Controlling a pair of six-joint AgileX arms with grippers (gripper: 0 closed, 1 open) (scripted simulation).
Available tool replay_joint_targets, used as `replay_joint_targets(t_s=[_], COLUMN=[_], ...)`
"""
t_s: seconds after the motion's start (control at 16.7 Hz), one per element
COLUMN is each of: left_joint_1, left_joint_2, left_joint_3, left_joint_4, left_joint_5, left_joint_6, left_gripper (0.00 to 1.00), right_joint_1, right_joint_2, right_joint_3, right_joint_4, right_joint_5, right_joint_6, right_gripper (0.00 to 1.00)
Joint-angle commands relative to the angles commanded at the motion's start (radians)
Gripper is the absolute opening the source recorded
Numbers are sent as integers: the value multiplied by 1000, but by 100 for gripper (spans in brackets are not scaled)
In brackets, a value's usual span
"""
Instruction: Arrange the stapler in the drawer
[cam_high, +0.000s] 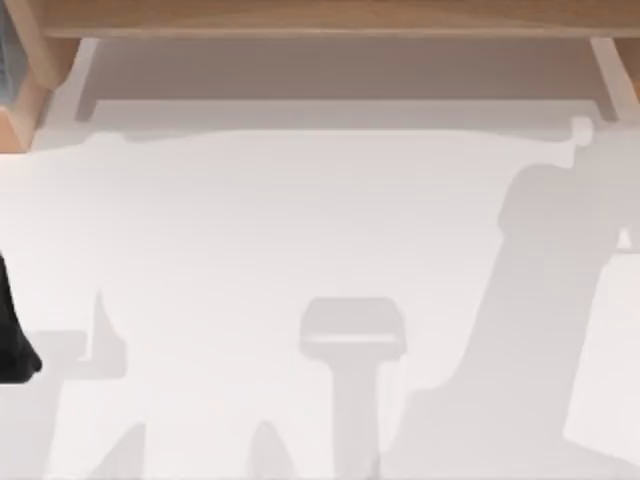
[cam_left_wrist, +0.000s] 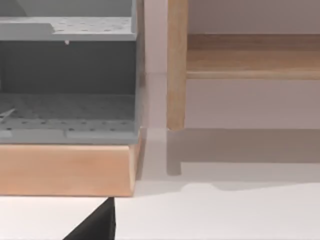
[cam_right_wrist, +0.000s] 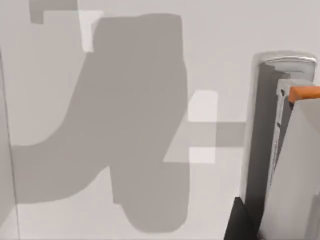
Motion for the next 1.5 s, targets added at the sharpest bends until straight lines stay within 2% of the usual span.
replay_joint_targets(t_s=[0.42,1.02,1.5], left_joint_1=[0,0,0], left_joint_2=[0,0,0], left_joint_3=[0,0,0], left_joint_4=[0,0,0], left_joint_5=[0,0,0], left_joint_6=[0,0,0], left_gripper=[100,100,100], right_joint_1=[30,16,16], right_joint_2=[15,38,38], right_joint_3=[-38,-75,-75], right_joint_4=[25,24,24], right_joint_5=[115,62,62], right_joint_6=[-26,45,45], right_gripper=[0,0,60])
